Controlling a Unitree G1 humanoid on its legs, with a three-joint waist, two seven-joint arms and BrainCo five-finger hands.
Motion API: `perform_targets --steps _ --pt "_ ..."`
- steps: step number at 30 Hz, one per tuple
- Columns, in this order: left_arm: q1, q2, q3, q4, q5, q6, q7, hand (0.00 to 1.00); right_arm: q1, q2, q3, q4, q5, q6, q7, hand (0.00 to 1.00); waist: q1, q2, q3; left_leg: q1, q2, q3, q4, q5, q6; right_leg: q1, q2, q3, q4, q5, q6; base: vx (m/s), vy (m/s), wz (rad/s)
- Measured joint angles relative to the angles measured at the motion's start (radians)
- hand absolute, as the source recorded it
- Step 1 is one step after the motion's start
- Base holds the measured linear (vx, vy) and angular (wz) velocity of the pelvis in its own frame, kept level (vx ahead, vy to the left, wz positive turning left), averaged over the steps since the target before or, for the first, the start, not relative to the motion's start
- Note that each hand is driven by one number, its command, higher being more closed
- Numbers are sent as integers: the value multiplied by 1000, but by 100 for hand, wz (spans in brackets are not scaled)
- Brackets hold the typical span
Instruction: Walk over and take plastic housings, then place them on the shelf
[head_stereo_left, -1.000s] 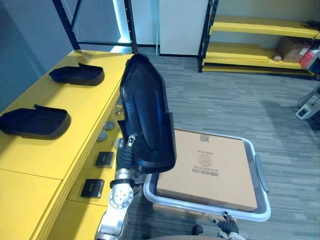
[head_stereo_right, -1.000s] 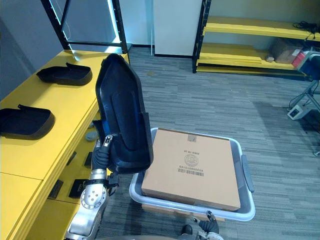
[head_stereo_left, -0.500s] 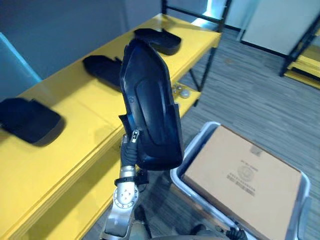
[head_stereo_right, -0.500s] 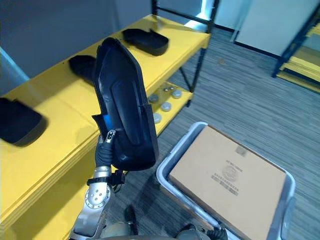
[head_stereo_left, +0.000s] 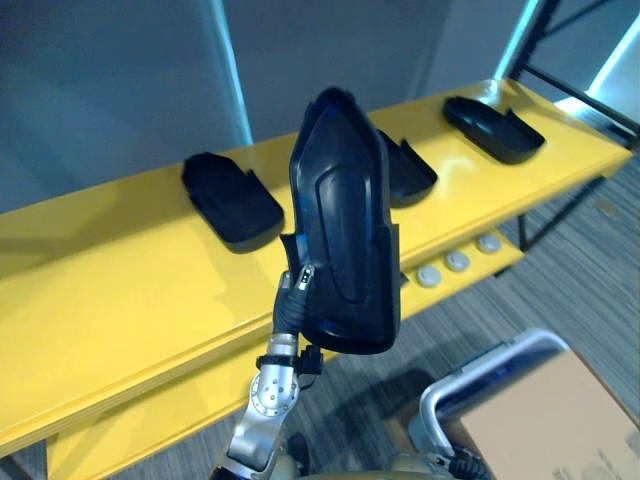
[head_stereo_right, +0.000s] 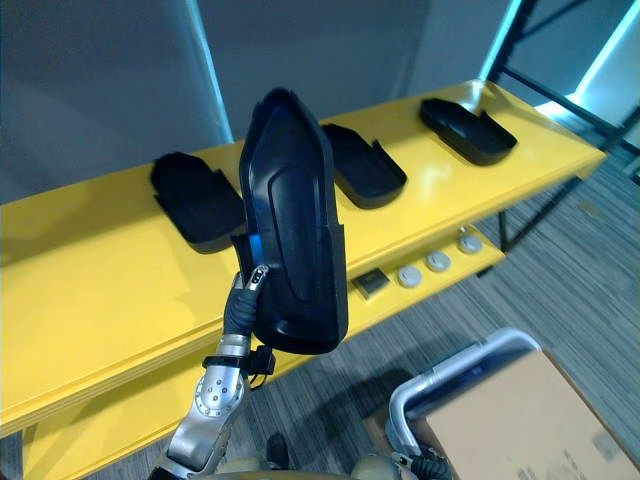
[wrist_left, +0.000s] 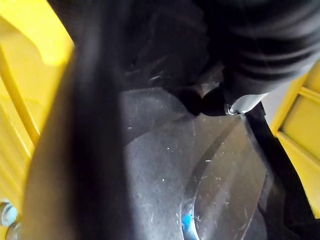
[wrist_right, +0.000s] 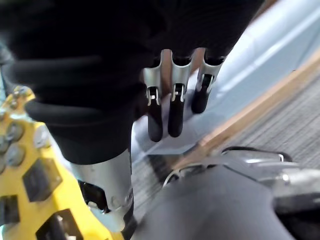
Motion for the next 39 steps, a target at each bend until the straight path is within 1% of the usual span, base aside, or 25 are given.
perform_targets --steps 1,2,3,4,5,6,7,8,10,12,17,23,26,28,29,30,31,32,33,34,35,36,37,38,39 --pt "0 0 0 -1 0 0 0 100 4 1 4 -9 0 9 4 0 0 -4 2 -1 -2 -15 18 -11 -8 0 1 21 -30 15 12 128 -271 125" --pt "7 3 1 -14 0 0 -1 100 26 12 22 -13 3 22 2 0 7 -48 -2 -3 -26 -33 50 -39 -35 5 -22 50 -74 64 33 126 -311 103" --pt "23 -14 3 -16 -1 -1 3 100 45 16 18 -39 22 23 -3 0 11 -50 3 -8 -15 -46 85 -63 -60 9 -27 9 -36 79 29 150 -322 96" --pt "32 -26 3 -16 -2 0 3 100 49 10 19 -51 21 23 -4 0 10 -46 3 -19 2 -45 104 -67 -69 14 -19 -16 -41 75 24 170 -296 79" --pt "37 -41 1 -17 -9 0 -1 100 53 3 21 -63 20 23 -5 0 14 -29 0 -36 38 -38 127 -68 -80 23 -4 -61 -54 69 14 144 -237 66" --pt "40 -47 -5 -19 -19 0 -6 100 53 2 21 -63 21 24 -8 0 16 -20 -3 -35 59 -35 116 -65 -86 39 7 -93 -71 65 5 139 -220 62" --pt "47 -51 -7 -26 -21 0 -8 100 54 2 21 -63 21 25 -8 0 15 -20 -3 -32 71 -34 105 -61 -91 49 13 -109 -81 63 2 134 -238 62" --pt "54 -59 -7 -48 -27 0 -17 100 57 3 21 -63 21 36 -9 0 26 -21 -3 -29 92 -34 83 -51 -103 64 23 -141 -99 59 -8 107 -166 43" --pt "53 -59 -7 -60 -36 0 -23 100 62 2 20 -64 25 40 -12 0 38 -21 -4 -18 97 -33 60 -41 -113 74 23 -153 -108 61 -13 99 -95 27" --pt "56 -58 2 -68 -42 0 -24 100 72 3 20 -63 39 47 -19 0 41 -25 -8 -2 100 -30 33 -25 -125 90 18 -165 -119 62 -15 107 -10 15" --pt "74 -57 2 -67 -60 1 -26 100 85 11 18 -63 39 47 -24 0 37 -33 -20 -4 87 -29 8 -13 -115 100 7 -167 -150 74 -2 79 55 6" --pt "96 -54 2 -54 -60 4 -27 100 89 13 16 -49 38 45 -23 0 39 -36 -30 1 84 -34 -41 33 -109 127 10 -185 -222 119 -2 -20 24 11" --pt "101 -49 2 -54 -59 5 -42 100 89 14 16 -27 39 43 -24 0 39 -37 -30 -40 84 -16 -5 44 -109 148 -3 -245 -233 121 -3 -118 10 51" --pt "99 -44 3 -55 -59 5 -47 100 89 12 16 -14 39 43 -26 0 40 -41 -31 -90 118 97 63 25 -92 149 -15 -288 -238 125 -5 -153 47 70" --pt "102 -42 8 -55 -60 5 -45 100 85 12 17 -3 38 43 -27 0 42 -42 -31 -119 163 190 136 1 -56 148 -22 -302 -239 132 -6 -111 99 34" --pt "103 -35 23 -53 -61 5 -45 100 69 12 18 22 38 41 -28 0 41 -53 -31 -131 203 245 211 -21 -22 149 -38 -305 -239 134 -8 -98 118 25" --pt "103 -30 26 -50 -63 5 -46 100 60 12 18 35 37 42 -28 0 40 -60 -32 -138 217 256 243 -29 -11 149 -53 -305 -239 138 -2 -110 240 16" --pt "103 -24 31 -45 -64 5 -46 100 45 9 18 61 34 41 -32 0 37 -77 -33 -136 239 255 280 -32 -8 149 -83 -302 -239 147 12 -85 248 19" --pt "102 -24 31 -42 -68 5 -46 100 38 1 17 77 32 40 -41 0 32 -82 -37 -135 254 235 285 -36 -15 147 -103 -300 -242 155 29 -86 377 24" --pt "98 -27 28 -42 -74 4 -46 100 33 -14 15 88 29 38 -54 0 32 -76 -42 -134 266 203 275 -38 -26 140 -122 -299 -243 165 47 -40 318 26" --pt "94 -28 19 -42 -78 3 -47 100 27 -33 7 98 26 37 -63 0 30 -67 -46 -133 266 157 251 -36 -47 135 -137 -298 -246 178 76 -42 575 18" --pt "92 -42 14 -40 -81 3 -46 100 24 -72 -18 101 18 39 -71 0 33 -39 -63 -120 267 79 184 -21 -121 122 -152 -292 -260 203 125 -25 521 7" --pt "89 -45 13 -34 -86 0 -46 100 18 -85 -25 103 17 40 -74 0 34 -25 -71 -106 258 66 160 -41 -207 121 -161 -282 -272 219 146 -3 607 -8" --pt "82 -14 25 -16 -101 -1 -43 100 0 -70 -36 118 4 42 -74 0 31 -68 -71 -110 209 92 180 -48 -185 129 -185 -237 -327 263 157 11 373 -12" --pt "76 7 33 -4 -107 0 -42 100 -6 -56 -40 119 -12 40 -70 0 31 -91 -72 -128 184 105 216 -65 -168 141 -202 -213 -368 310 159 -4 431 -24"
